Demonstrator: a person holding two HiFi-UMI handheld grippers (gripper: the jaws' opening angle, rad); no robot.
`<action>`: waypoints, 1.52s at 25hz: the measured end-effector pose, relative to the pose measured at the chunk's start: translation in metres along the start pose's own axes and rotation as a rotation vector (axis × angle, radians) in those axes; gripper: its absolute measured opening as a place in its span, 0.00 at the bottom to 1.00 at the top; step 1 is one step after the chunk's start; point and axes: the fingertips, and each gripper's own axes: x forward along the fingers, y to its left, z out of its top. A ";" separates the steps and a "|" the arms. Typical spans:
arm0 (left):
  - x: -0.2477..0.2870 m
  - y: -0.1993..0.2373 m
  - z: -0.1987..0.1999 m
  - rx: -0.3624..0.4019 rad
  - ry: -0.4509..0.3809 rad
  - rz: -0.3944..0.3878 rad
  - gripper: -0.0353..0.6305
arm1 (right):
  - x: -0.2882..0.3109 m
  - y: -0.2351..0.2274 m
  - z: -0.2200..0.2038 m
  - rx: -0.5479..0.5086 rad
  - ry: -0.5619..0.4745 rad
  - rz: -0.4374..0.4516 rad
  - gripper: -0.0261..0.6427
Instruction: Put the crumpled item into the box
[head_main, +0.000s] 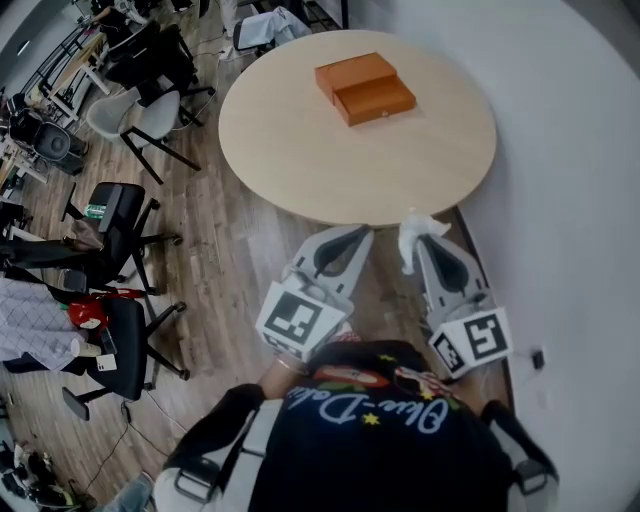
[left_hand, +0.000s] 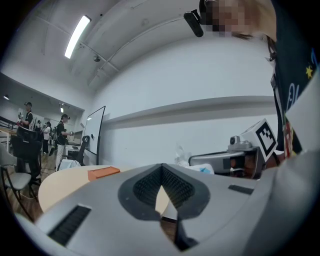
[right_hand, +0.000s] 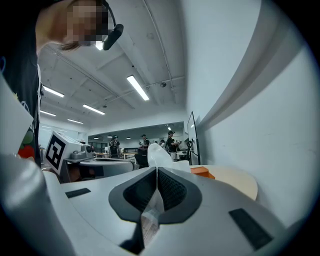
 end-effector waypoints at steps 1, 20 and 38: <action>0.000 0.005 0.000 0.000 -0.002 0.002 0.04 | 0.004 0.000 0.000 -0.002 0.001 0.001 0.05; 0.026 0.052 -0.009 -0.021 0.028 0.003 0.04 | 0.055 -0.020 -0.006 0.028 0.016 -0.008 0.05; 0.112 0.098 -0.002 -0.067 0.035 0.149 0.04 | 0.125 -0.109 0.002 0.030 0.036 0.130 0.05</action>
